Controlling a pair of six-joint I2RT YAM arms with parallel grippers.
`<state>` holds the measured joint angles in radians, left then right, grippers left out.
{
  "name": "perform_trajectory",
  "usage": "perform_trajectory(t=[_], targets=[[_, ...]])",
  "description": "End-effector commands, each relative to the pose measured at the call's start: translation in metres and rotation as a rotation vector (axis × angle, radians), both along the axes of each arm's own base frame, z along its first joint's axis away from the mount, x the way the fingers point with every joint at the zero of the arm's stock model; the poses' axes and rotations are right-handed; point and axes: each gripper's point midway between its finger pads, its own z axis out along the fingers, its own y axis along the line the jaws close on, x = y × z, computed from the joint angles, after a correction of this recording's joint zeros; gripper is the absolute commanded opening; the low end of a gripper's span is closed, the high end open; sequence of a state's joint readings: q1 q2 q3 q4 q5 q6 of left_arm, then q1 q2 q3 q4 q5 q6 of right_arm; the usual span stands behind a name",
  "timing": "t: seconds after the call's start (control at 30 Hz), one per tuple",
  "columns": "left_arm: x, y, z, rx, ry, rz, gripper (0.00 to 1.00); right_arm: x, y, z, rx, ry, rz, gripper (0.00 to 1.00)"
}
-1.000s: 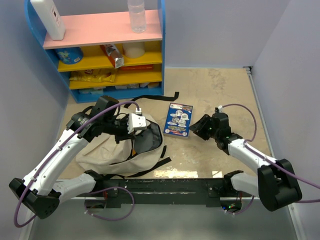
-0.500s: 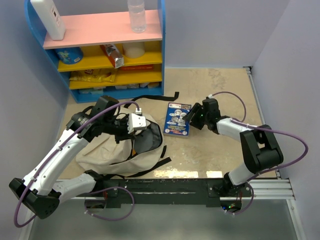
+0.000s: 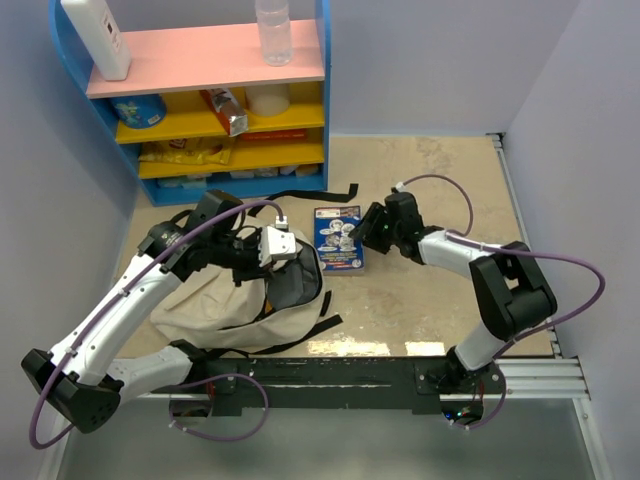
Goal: Pack the student bag
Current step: Pick up the book from the center of the board.
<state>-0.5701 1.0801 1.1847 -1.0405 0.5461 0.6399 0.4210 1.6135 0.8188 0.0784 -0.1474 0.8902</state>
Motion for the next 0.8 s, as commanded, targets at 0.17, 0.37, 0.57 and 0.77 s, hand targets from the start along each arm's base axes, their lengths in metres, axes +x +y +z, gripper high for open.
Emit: perform_trajectory(t=[0.17, 0.37, 0.57, 0.77], targets=[[0.004, -0.019, 0.034, -0.114, -0.085, -0.057, 0.03, -0.001, 0.078, 0.039, 0.122, -0.063, 0.156, 0.51], [0.003, -0.019, 0.034, -0.114, -0.083, -0.060, 0.03, -0.019, 0.118, 0.041, 0.156, -0.054, 0.249, 0.50], [0.002, -0.019, 0.033, -0.115, -0.078, -0.061, 0.03, -0.027, 0.117, 0.014, 0.078, -0.022, 0.278, 0.47], [0.000, -0.018, 0.033, -0.118, -0.077, -0.062, 0.03, -0.009, 0.093, 0.006, -0.159, -0.049, 0.282, 0.33]])
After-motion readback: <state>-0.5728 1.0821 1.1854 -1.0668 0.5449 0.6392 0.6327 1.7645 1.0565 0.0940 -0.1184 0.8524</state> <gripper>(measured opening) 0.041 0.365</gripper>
